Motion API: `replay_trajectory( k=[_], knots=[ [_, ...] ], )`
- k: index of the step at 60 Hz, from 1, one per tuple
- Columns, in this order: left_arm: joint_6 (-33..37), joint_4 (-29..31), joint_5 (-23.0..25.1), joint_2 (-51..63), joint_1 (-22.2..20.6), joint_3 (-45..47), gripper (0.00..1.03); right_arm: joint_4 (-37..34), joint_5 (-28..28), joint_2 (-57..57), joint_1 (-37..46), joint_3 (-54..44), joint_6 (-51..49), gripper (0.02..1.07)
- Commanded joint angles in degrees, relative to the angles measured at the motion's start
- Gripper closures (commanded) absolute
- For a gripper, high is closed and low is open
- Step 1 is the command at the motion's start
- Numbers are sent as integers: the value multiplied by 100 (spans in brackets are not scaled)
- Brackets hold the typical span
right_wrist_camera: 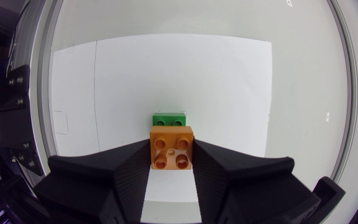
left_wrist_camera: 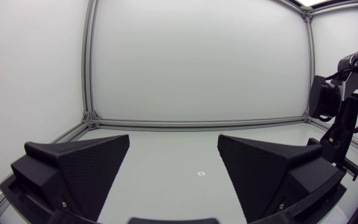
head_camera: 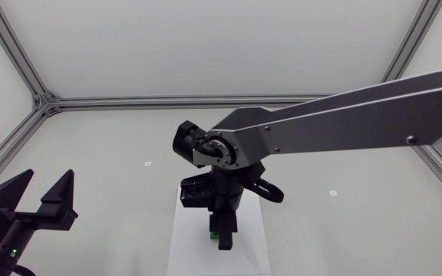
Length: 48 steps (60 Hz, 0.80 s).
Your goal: Pick up the orange 2x2 brick with the right arm and stack it on top of the green 2x2 brick in the center
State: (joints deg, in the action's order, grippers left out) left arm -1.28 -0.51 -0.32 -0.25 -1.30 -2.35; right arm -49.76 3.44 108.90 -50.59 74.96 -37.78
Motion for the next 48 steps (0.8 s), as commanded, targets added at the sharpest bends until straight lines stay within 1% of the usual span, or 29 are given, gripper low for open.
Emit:
replay_trajectory(
  k=[1, 48],
  knots=[
    [75, 78, 23, -45, 16, 235, 4, -25, 51, 158, -65, 133, -124, 101],
    [75, 87, 23, -45, 16, 235, 4, 27, 34, 421, -83, 212, -10, 101]
  ],
)
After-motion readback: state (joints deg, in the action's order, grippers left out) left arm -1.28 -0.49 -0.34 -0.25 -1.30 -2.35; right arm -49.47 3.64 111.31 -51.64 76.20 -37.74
